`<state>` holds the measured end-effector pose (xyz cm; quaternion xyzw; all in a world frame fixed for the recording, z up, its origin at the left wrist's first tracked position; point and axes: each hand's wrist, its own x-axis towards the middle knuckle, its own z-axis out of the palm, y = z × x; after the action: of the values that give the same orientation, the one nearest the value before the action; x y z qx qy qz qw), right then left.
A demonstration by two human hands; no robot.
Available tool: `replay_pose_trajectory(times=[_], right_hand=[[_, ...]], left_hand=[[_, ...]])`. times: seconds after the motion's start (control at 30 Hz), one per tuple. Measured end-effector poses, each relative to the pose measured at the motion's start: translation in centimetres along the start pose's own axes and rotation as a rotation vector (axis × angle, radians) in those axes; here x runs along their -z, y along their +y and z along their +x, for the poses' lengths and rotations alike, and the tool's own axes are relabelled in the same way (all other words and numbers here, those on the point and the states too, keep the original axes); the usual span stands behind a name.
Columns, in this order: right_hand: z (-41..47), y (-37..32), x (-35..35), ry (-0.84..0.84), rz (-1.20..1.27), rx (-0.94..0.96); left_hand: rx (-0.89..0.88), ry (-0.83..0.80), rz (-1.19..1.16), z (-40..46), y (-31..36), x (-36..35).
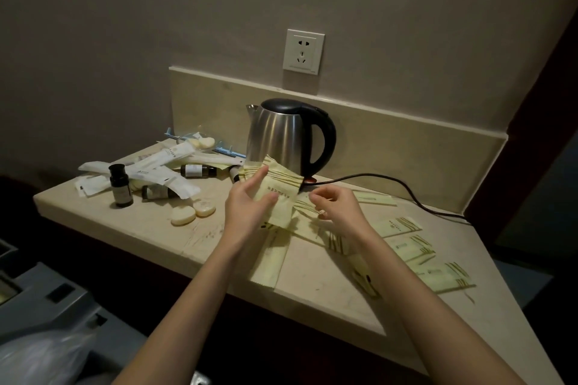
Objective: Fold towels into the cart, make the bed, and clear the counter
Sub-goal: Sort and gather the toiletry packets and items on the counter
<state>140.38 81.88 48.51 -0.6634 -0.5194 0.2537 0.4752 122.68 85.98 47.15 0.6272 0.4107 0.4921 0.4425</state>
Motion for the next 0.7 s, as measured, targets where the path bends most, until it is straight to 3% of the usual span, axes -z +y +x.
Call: replay_pose_trajectory(times=[0.2, 0.43, 0.7], right_hand=[[2.1, 2.6, -0.4, -0.138, -0.487, -0.074], [2.0, 2.1, -0.7, -0.032, -0.802, 0.027], [-2.0, -0.6, 0.0, 0.194, -0.290, 0.180]], left_hand=[[0.028, 0.026, 0.037, 0.9, -0.6, 0.7], [0.078, 0.033, -0.023, 0.2, -0.1, 0.7], [0.130, 0.028, -0.015, -3.3, 1.6, 2.7]])
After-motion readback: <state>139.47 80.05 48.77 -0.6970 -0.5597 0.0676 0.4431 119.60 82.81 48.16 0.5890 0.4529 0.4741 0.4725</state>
